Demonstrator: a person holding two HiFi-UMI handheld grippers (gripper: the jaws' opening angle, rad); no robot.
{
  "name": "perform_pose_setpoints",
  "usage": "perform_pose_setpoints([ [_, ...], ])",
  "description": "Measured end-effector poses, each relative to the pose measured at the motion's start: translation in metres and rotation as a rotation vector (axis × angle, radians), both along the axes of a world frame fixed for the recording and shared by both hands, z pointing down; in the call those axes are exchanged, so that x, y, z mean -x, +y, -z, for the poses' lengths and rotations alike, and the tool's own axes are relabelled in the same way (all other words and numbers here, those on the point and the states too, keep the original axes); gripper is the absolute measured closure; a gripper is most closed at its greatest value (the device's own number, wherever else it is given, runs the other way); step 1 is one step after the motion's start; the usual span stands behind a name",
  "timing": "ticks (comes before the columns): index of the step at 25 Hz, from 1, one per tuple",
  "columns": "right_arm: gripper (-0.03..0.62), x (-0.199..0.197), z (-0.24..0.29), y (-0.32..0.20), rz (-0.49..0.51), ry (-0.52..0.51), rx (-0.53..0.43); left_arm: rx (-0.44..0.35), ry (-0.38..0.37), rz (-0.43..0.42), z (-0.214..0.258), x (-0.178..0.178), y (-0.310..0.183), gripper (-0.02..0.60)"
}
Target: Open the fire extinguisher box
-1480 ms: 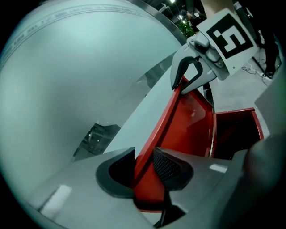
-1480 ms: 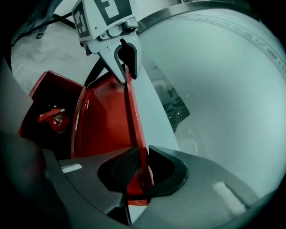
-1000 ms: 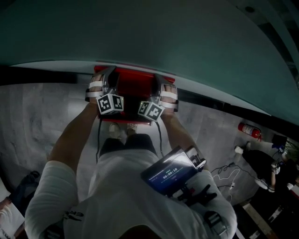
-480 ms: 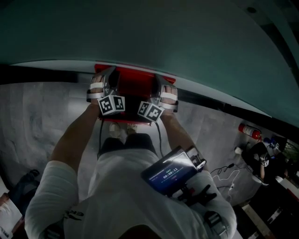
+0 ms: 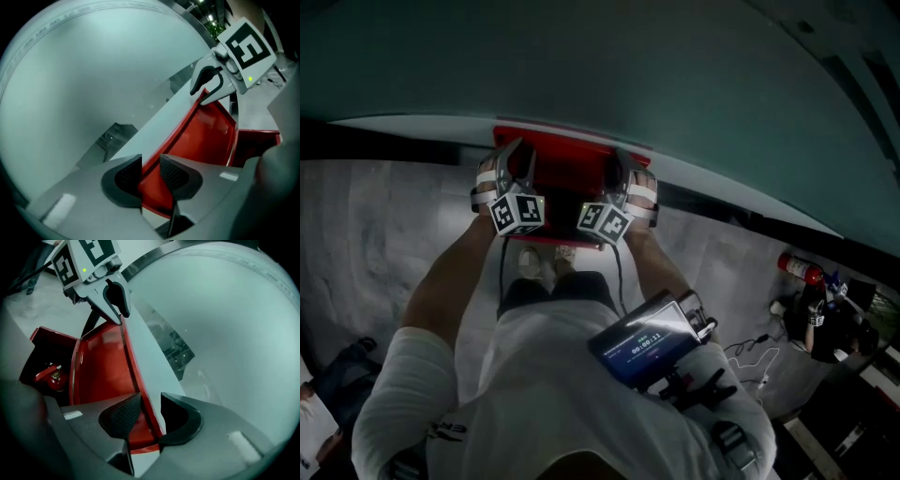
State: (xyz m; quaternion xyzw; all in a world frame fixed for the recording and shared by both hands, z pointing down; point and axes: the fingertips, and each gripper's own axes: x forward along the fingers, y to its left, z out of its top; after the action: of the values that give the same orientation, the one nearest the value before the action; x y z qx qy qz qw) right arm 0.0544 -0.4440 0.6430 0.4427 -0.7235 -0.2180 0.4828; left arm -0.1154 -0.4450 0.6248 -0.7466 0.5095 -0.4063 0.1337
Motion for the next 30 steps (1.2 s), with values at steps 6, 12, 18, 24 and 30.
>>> perform_pose_setpoints([
  [6,0.532,-0.020,0.012,0.022,-0.089,-0.102,-0.003,-0.004,0.111,0.063,0.019,0.001,0.032,0.497],
  [12,0.580,-0.024,0.045,0.054,-0.168,-0.225,-0.001,-0.024,0.230,0.080,0.043,0.003,0.070,0.568],
  [18,0.580,-0.016,0.083,0.106,-0.242,-0.387,-0.001,-0.029,0.364,0.079,0.067,0.012,0.126,0.578],
  [24,0.582,-0.001,0.126,0.182,-0.283,-0.647,0.058,-0.018,0.518,0.086,0.104,0.025,0.200,0.578],
  [30,0.582,0.015,0.168,0.259,-0.316,-0.971,0.128,-0.052,0.677,0.039,0.153,0.034,0.266,0.578],
])
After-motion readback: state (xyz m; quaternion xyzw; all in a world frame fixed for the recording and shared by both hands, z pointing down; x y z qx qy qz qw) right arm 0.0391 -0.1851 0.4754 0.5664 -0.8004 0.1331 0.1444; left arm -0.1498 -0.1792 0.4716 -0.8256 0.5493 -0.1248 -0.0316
